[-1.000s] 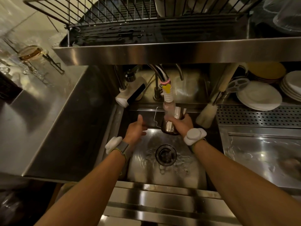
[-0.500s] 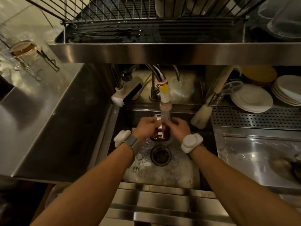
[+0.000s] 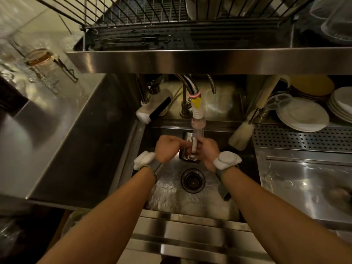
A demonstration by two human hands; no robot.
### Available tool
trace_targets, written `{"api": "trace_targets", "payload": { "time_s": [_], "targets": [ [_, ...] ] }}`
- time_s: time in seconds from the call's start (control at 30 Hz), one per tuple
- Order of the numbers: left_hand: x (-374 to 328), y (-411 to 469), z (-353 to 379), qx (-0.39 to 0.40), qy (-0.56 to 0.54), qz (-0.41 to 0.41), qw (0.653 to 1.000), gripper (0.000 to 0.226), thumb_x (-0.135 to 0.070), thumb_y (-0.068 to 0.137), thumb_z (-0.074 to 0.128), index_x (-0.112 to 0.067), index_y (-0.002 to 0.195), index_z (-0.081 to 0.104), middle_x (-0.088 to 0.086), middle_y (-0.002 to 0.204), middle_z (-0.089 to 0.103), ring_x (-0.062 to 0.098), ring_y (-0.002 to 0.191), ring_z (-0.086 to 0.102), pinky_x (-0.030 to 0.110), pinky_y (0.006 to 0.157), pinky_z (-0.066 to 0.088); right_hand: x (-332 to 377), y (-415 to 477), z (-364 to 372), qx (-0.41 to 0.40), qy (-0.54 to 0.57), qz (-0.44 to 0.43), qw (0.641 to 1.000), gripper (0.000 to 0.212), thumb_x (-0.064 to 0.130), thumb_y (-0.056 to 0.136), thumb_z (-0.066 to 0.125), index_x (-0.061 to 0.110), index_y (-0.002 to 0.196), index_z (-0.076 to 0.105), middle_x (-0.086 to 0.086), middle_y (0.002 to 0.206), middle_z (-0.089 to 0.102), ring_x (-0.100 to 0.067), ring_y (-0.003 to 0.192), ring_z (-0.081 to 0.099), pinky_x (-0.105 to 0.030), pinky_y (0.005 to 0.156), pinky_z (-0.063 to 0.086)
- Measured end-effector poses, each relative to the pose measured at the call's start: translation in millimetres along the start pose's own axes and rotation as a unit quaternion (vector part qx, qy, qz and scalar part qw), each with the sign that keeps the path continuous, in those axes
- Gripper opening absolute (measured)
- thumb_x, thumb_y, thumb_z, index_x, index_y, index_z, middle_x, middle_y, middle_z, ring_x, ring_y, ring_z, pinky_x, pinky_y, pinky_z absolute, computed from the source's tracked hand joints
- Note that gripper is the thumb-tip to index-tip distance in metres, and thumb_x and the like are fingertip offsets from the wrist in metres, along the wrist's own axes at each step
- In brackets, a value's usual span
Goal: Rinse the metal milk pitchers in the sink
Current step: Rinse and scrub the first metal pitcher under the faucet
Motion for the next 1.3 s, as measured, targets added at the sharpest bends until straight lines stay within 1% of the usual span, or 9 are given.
{"api": "trace_targets", "payload": {
  "time_s": [0.13, 0.33, 0.6, 0.7, 0.8, 0.93, 1.03, 1.13, 1.3],
  "targets": [
    [3.1, -1.8, -14.3, -0.082, -0.003, 0.000, 0.997, 0.019, -0.012, 0.080, 0.058, -0.015, 0.086, 0.076, 0.009, 0.092, 0.074, 0.026, 0.093, 0.067, 0.033, 0.087, 0.053, -2.3, -2.1, -1.3, -0.010, 0.017, -0.022, 1.000, 0.034, 0.026, 0.094, 0.048, 0.013, 0.064, 0.054, 0.001, 0.047, 0.044, -0.010, 0.038, 0.037, -0.021, 0.040, 0.030],
    [14.0, 1.5, -20.1, -0.084, -0.001, -0.030, 0.996, 0.019, -0.014, 0.085, 0.057, -0.011, 0.092, 0.074, 0.015, 0.097, 0.072, 0.033, 0.099, 0.065, 0.040, 0.091, 0.052, 11.6, 4.5, -0.9, -0.005, -0.028, -0.065, 0.998, 0.033, 0.018, 0.090, 0.048, 0.015, 0.058, 0.042, 0.005, 0.039, 0.033, -0.009, 0.036, 0.025, -0.020, 0.040, 0.018],
    [21.7, 7.2, -20.1, -0.072, 0.044, -0.020, 0.996, 0.015, -0.022, 0.084, 0.059, -0.026, 0.075, 0.070, 0.001, 0.078, 0.071, 0.020, 0.089, 0.068, 0.027, 0.081, 0.050, 9.0, 5.3, 3.3, 0.040, 0.081, -0.014, 0.996, 0.032, 0.020, 0.095, 0.041, 0.010, 0.066, 0.050, -0.002, 0.047, 0.041, -0.016, 0.043, 0.034, -0.027, 0.047, 0.028],
    [26.8, 11.2, -23.8, -0.079, 0.052, -0.034, 0.995, 0.013, -0.023, 0.084, 0.059, -0.025, 0.078, 0.071, 0.004, 0.083, 0.073, 0.021, 0.091, 0.068, 0.031, 0.087, 0.051, 3.6, 3.4, 7.8, 0.069, 0.041, -0.006, 0.997, 0.036, 0.024, 0.096, 0.040, 0.012, 0.062, 0.047, -0.001, 0.044, 0.038, -0.017, 0.044, 0.032, -0.026, 0.046, 0.028],
    [31.7, 13.0, -21.6, -0.067, 0.040, -0.049, 0.996, 0.015, -0.021, 0.085, 0.058, -0.021, 0.084, 0.073, 0.005, 0.084, 0.073, 0.024, 0.095, 0.067, 0.034, 0.091, 0.051, 6.3, 6.1, -18.0, 0.002, 0.056, -0.002, 0.998, 0.041, 0.024, 0.094, 0.038, 0.016, 0.054, 0.035, 0.002, 0.040, 0.030, -0.016, 0.044, 0.024, -0.027, 0.048, 0.020],
    [29.9, 14.1, -18.3, -0.070, 0.030, -0.054, 0.996, 0.021, -0.026, 0.088, 0.057, -0.013, 0.090, 0.074, 0.010, 0.089, 0.074, 0.027, 0.096, 0.066, 0.035, 0.089, 0.050, 12.7, 15.0, -21.6, -0.094, 0.115, -0.012, 0.989, 0.043, 0.026, 0.091, 0.045, 0.020, 0.051, 0.031, 0.007, 0.036, 0.026, -0.010, 0.031, 0.021, -0.020, 0.040, 0.020],
    [28.0, 18.1, -20.0, -0.070, 0.032, -0.038, 0.996, 0.028, -0.028, 0.092, 0.052, -0.016, 0.075, 0.070, 0.012, 0.085, 0.072, 0.030, 0.090, 0.066, 0.037, 0.086, 0.050, 11.1, 19.5, -30.8, -0.125, 0.124, -0.006, 0.984, 0.040, 0.024, 0.089, 0.047, 0.020, 0.053, 0.029, 0.003, 0.044, 0.024, -0.010, 0.032, 0.019, -0.017, 0.039, 0.017],
    [29.8, 23.3, -20.7, -0.061, 0.038, -0.028, 0.997, 0.034, -0.029, 0.093, 0.050, -0.022, 0.063, 0.064, 0.006, 0.076, 0.068, 0.023, 0.077, 0.062, 0.038, 0.085, 0.050, 8.4, 22.4, -52.0, -0.121, 0.109, 0.014, 0.987, 0.035, 0.027, 0.090, 0.044, 0.020, 0.059, 0.031, 0.000, 0.055, 0.022, -0.011, 0.038, 0.019, -0.016, 0.037, 0.015],
    [27.1, 26.9, -11.3, -0.033, 0.026, -0.020, 0.999, 0.032, -0.026, 0.096, 0.046, -0.009, 0.084, 0.071, 0.020, 0.093, 0.071, 0.033, 0.087, 0.065, 0.041, 0.089, 0.050, 7.7, 18.5, -37.9, -0.048, 0.100, 0.041, 0.993, 0.034, 0.022, 0.089, 0.043, 0.019, 0.057, 0.030, 0.002, 0.047, 0.023, -0.009, 0.031, 0.020, -0.014, 0.034, 0.016]
  ]
}}
Point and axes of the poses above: each hand's wrist, its own y-axis towards the middle knuckle, its own z-axis out of the palm, x = y × z, the point moved 4 cm from there along y, towards the middle knuckle
